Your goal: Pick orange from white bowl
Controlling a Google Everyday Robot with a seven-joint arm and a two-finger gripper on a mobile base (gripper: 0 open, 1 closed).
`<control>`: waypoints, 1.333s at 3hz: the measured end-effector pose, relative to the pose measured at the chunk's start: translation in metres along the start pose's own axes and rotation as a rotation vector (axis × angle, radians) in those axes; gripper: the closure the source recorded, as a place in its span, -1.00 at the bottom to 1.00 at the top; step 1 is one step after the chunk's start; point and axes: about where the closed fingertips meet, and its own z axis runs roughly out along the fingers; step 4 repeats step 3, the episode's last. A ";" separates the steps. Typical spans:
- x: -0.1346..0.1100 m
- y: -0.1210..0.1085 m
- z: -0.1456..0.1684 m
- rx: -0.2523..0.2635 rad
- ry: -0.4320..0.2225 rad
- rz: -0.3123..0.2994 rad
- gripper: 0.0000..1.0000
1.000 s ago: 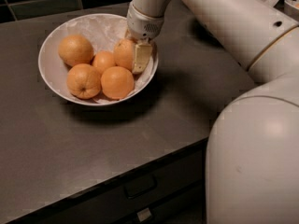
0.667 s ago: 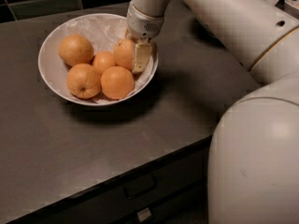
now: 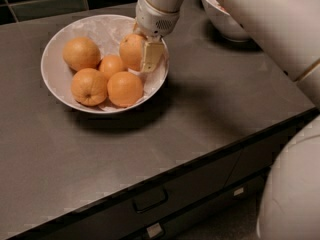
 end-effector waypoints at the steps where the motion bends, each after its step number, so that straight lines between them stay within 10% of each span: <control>1: -0.007 0.004 -0.018 0.069 -0.016 -0.011 1.00; 4: -0.014 0.007 -0.037 0.151 -0.048 -0.023 1.00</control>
Offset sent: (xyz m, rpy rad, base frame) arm -0.0318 -0.0079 0.0580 0.1618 -0.2043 -0.0089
